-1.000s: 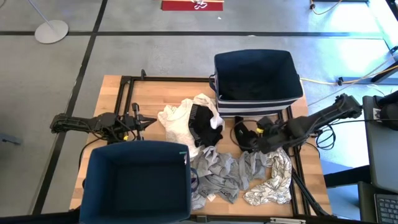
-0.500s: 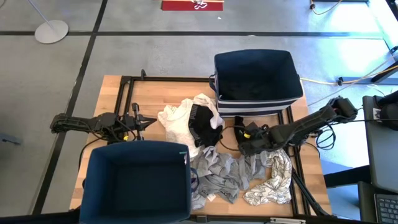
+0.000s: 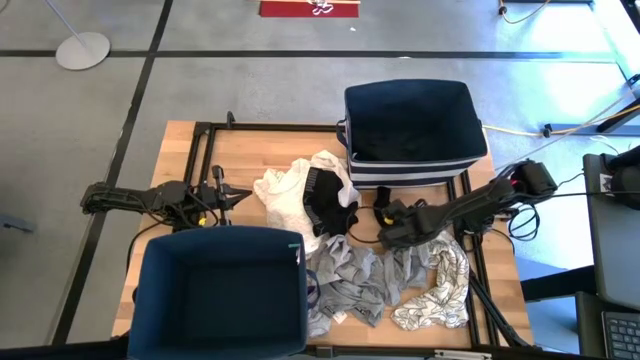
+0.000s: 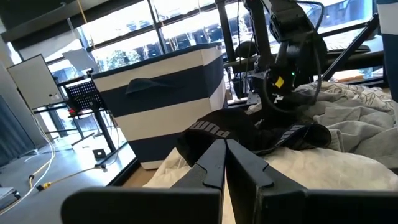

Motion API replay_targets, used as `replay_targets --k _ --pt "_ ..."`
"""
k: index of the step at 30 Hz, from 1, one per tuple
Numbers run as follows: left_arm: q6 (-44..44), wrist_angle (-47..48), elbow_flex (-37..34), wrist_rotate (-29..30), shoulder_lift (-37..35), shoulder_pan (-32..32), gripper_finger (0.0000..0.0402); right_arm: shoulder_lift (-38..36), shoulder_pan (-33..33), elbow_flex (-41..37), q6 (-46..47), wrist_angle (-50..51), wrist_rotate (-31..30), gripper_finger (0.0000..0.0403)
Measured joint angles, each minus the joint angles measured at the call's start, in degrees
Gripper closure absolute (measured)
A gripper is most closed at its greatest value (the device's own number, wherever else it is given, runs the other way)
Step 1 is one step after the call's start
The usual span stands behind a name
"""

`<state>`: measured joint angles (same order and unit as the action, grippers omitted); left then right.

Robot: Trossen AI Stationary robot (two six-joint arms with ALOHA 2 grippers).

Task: Sort clothes
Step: Put the black underwear into the top right laundry bin

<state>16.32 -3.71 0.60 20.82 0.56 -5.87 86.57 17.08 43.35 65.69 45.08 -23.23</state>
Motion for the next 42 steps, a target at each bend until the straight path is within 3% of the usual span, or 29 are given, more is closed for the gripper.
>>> replay_targets --k 11,19,26,42 --pt "0.0 0.0 0.0 0.0 0.0 0.0 0.0399 4.3 0.2 0.2 -1.7 -2.2 -0.2 0.0386" --pt "0.0 0.0 0.0 0.0 0.0 0.0 0.0399 4.0 0.2 1.3 -3.3 -0.7 -0.2 0.0361" --pt "0.2 0.0 0.0 0.0 0.0 0.0 0.0399 4.1 0.2 5.5 -7.7 2.3 -1.8 0.0386" --pt "0.0 0.0 0.0 0.0 0.0 0.0 0.0399 2.4 0.2 19.2 -17.3 9.4 -6.5 0.038"
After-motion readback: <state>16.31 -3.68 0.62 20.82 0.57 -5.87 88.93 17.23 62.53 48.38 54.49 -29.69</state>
